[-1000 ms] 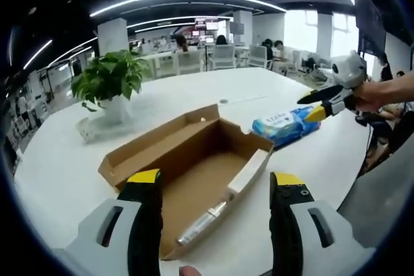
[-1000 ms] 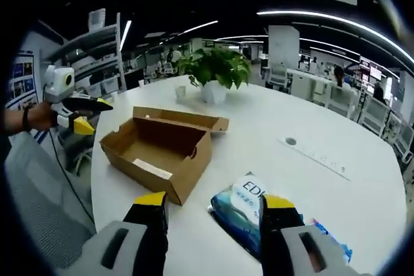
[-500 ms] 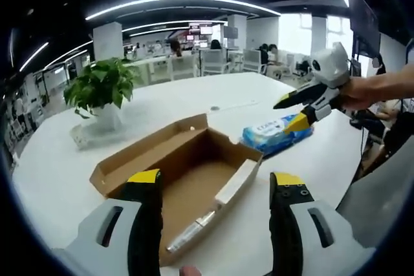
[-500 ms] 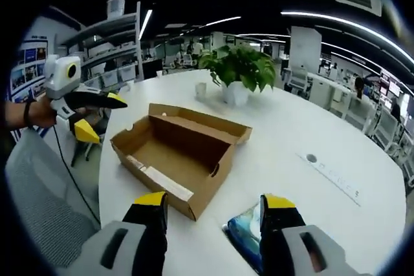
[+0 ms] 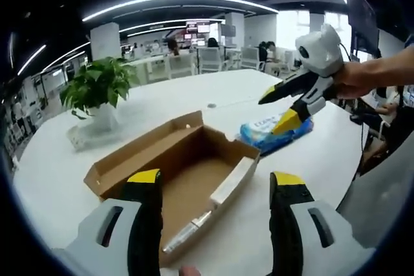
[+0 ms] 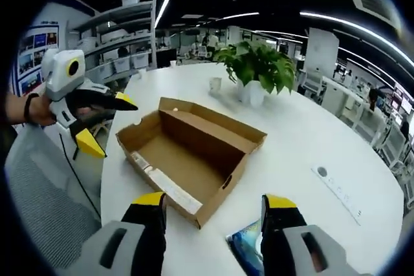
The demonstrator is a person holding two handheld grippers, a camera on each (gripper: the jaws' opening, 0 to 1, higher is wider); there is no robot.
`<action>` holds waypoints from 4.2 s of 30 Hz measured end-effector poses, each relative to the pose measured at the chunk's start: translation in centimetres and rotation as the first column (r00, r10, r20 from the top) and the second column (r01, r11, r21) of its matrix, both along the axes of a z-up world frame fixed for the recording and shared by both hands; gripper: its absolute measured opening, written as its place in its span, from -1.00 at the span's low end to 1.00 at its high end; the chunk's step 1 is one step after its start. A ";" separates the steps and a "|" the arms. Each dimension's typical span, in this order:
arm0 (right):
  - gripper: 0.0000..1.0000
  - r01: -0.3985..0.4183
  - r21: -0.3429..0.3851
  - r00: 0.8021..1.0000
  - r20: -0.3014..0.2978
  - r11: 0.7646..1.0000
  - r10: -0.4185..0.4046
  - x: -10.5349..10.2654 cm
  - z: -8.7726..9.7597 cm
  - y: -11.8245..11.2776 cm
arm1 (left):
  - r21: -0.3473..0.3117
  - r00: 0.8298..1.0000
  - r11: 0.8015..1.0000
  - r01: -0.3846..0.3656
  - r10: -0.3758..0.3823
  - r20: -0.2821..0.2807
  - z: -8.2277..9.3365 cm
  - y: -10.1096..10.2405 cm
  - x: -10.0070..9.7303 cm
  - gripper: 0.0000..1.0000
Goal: Operate the shoe box by opening the lid, removing the specified soft item, and placing it in the target area until the item is outside and the box remains undamaged.
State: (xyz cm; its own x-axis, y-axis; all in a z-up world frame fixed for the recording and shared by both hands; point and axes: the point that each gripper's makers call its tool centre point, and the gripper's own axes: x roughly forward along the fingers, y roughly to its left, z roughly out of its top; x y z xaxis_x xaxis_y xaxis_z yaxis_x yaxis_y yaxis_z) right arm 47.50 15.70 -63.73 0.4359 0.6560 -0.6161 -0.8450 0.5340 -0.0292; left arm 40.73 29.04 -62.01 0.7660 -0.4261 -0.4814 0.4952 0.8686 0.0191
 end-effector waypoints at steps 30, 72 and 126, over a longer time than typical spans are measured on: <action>0.18 -0.354 -0.308 0.935 -0.087 0.883 0.344 2.6 -3.5 4.7 | 0.019 1.000 1.000 -0.020 0.020 0.010 0.1 1.0 0.4 0.31; 0.26 -0.686 -0.513 0.698 -0.267 0.515 0.664 0.9 -9.3 9.2 | 0.062 1.000 0.998 -0.003 0.004 -0.007 -0.8 1.1 0.2 0.29; -0.68 -0.673 -0.471 0.710 -0.195 0.570 0.676 -1.9 -11.4 10.2 | 0.082 1.000 0.997 0.000 0.002 -0.020 -1.4 1.2 0.2 0.26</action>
State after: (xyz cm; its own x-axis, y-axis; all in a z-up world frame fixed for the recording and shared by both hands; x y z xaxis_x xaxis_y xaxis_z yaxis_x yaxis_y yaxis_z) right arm 45.62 25.94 -75.12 -0.0038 0.3821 -0.9241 -0.9533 -0.2806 -0.1121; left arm 40.92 30.22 -63.37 0.7562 -0.3838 -0.5300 0.4952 0.8651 0.0799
